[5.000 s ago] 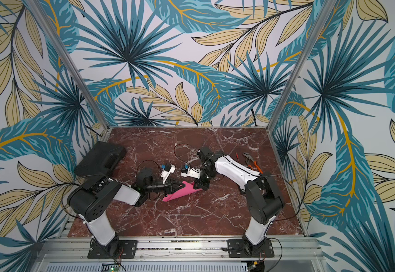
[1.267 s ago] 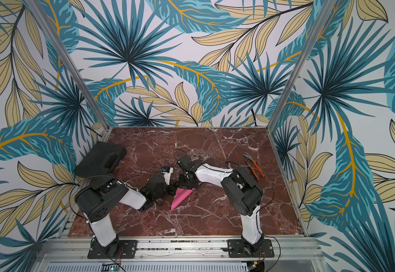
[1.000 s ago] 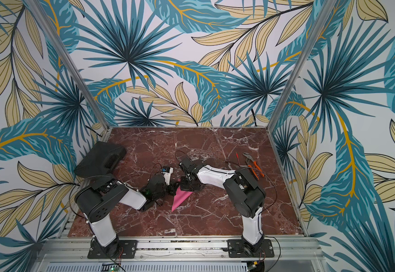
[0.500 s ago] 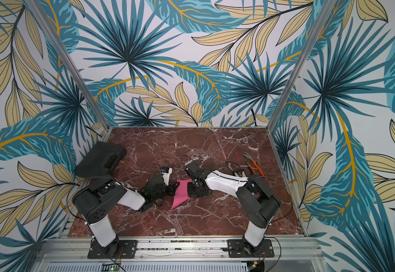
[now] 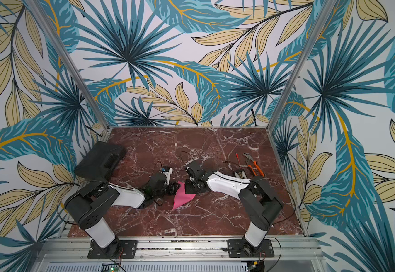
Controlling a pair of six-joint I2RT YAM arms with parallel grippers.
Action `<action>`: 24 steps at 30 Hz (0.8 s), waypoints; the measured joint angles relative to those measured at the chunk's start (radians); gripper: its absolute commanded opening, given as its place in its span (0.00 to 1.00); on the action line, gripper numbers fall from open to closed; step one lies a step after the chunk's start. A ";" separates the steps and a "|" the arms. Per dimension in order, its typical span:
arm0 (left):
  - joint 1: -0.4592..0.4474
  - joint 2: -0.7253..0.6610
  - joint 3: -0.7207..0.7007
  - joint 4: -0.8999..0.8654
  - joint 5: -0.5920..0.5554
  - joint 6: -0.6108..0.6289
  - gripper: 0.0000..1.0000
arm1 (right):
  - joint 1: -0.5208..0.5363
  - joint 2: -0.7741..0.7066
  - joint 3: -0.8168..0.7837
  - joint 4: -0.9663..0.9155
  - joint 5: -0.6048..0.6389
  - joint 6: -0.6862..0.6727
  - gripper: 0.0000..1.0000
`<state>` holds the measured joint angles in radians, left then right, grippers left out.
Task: Fold the square paper diagonally
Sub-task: Fold the paper at the center of the board.
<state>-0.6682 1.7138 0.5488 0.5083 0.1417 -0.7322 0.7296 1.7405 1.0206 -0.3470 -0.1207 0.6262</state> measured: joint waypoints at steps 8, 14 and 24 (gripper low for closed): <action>-0.001 0.000 0.026 -0.049 0.000 -0.026 0.00 | 0.002 0.044 0.006 -0.010 0.019 0.002 0.05; -0.002 0.000 0.030 -0.058 -0.006 -0.027 0.00 | -0.004 0.044 0.006 -0.010 0.046 -0.004 0.05; -0.008 -0.007 0.030 -0.072 -0.023 -0.027 0.00 | -0.077 0.040 0.006 -0.019 0.065 -0.039 0.05</action>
<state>-0.6758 1.7069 0.5789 0.4362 0.1192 -0.7589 0.6525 1.7805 1.0267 -0.3660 -0.0559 0.5877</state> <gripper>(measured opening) 0.050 0.054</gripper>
